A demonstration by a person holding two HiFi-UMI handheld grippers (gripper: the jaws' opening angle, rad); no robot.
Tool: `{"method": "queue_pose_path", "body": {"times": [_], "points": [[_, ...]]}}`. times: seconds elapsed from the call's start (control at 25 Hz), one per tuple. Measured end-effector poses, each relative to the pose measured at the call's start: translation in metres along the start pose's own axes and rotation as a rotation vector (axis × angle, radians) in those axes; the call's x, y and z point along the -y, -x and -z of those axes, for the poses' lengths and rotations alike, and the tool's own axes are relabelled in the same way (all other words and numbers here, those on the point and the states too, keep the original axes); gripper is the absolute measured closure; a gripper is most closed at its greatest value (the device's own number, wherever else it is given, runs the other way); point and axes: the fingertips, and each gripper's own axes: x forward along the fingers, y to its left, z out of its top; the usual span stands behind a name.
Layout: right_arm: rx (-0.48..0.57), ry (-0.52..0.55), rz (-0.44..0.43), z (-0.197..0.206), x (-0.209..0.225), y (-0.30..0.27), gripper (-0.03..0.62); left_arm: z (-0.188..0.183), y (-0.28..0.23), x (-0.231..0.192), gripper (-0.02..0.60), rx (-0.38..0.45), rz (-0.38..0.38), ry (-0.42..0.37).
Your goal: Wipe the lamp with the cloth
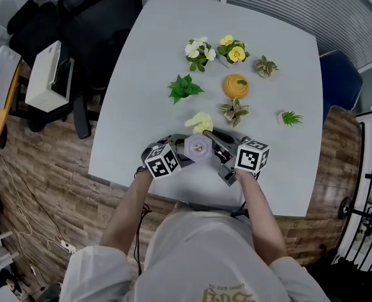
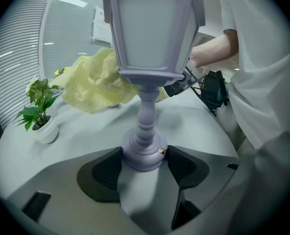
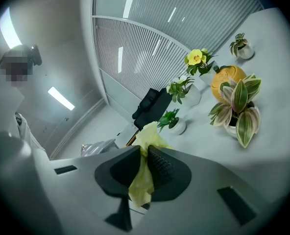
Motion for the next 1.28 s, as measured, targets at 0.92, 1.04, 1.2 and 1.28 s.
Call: {"method": "queue_pose_path", "body": {"times": [0.92,1.04,1.2,1.28], "points": [[0.057,-0.015,0.035,0.006,-0.010,0.029,0.537,0.000,0.000,0.001,0.284,-0.001,-0.002,0.002],[0.058,-0.007,0.036,0.005,-0.014,0.033,0.537,0.000,0.000,0.001,0.284,-0.002,0.000,0.003],[0.060,-0.003,0.036,0.006,-0.018,0.039,0.537,0.000,0.000,0.001,0.284,0.001,-0.005,0.001],[0.064,-0.005,0.034,0.008,-0.020,0.042,0.537,0.000,0.001,0.002,0.284,0.003,-0.007,-0.001]]}}
